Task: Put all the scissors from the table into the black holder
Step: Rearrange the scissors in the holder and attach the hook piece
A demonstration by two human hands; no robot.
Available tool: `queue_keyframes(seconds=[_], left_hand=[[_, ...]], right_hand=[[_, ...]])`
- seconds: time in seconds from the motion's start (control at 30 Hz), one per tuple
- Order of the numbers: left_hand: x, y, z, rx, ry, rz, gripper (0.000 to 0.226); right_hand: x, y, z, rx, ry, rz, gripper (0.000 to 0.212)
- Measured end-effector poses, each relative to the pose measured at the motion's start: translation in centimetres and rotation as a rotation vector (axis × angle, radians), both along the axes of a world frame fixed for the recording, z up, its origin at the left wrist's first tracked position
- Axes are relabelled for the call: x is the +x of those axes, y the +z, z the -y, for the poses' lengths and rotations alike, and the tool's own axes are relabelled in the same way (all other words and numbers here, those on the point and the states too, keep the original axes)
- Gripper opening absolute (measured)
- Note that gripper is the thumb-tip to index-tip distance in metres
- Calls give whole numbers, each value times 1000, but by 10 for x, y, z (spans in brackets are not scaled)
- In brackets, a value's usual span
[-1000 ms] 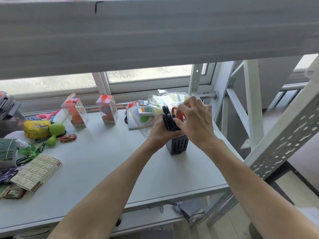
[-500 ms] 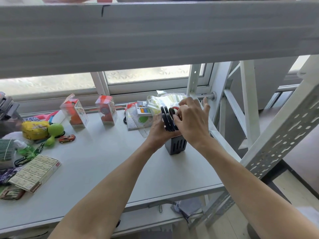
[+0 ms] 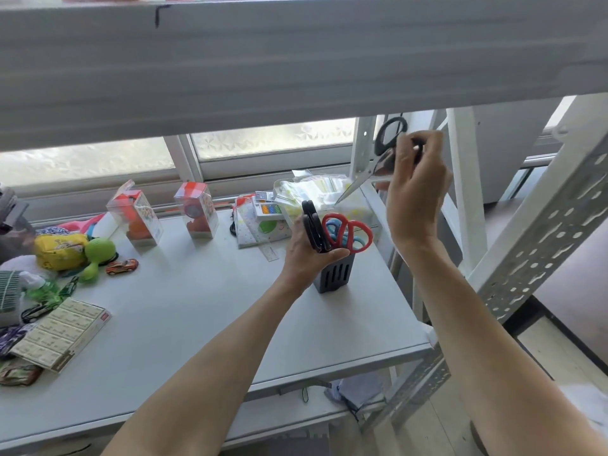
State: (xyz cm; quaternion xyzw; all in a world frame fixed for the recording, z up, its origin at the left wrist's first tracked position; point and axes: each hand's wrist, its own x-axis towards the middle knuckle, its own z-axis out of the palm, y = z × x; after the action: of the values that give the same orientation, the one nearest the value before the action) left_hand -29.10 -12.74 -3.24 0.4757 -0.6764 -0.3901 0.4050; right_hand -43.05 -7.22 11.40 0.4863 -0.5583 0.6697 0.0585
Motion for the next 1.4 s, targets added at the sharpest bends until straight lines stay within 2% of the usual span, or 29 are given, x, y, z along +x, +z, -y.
queue_keyframes(seconds=[0.1, 0.27, 0.4, 0.5, 0.57, 0.67, 0.87, 0.93, 1.0, 1.07, 1.2, 1.4], left_hand=[[-3, 2, -5, -27, 53, -19, 79], [-11, 2, -11, -25, 141, -79, 66], [-20, 7, -16, -53, 191, -81, 60], [-24, 8, -17, -85, 262, -90, 52], [-26, 9, -18, -98, 288, -95, 42], [-27, 10, -16, -118, 294, -64, 38], [-18, 8, -7, -102, 234, 77, 63], [-15, 7, -1, -59, 219, 99, 57], [-13, 11, 0, 2, 138, 31, 40], [-8, 13, 0, 24, 33, -1, 34], [4, 11, 1, 53, -124, -18, 42], [2, 13, -1, 29, -146, 66, 62]], right_hand=[[-16, -2, 1, -90, -84, 87, 26], [-28, -32, 0, -11, -224, -115, 31], [-31, -55, 0, 132, -76, -276, 18], [-27, -65, -8, 189, 60, -491, 23], [-25, -72, -11, 326, 118, -576, 22], [-26, -82, -10, 499, 193, -521, 23], [-25, -82, -15, 513, 310, -442, 52], [-24, -80, -13, 539, 312, -493, 48], [-22, -79, -11, 544, 273, -519, 36], [-19, -77, -9, 511, 218, -498, 30], [-6, -76, -6, 443, 92, -461, 28], [17, -74, 2, 416, -4, -419, 27]])
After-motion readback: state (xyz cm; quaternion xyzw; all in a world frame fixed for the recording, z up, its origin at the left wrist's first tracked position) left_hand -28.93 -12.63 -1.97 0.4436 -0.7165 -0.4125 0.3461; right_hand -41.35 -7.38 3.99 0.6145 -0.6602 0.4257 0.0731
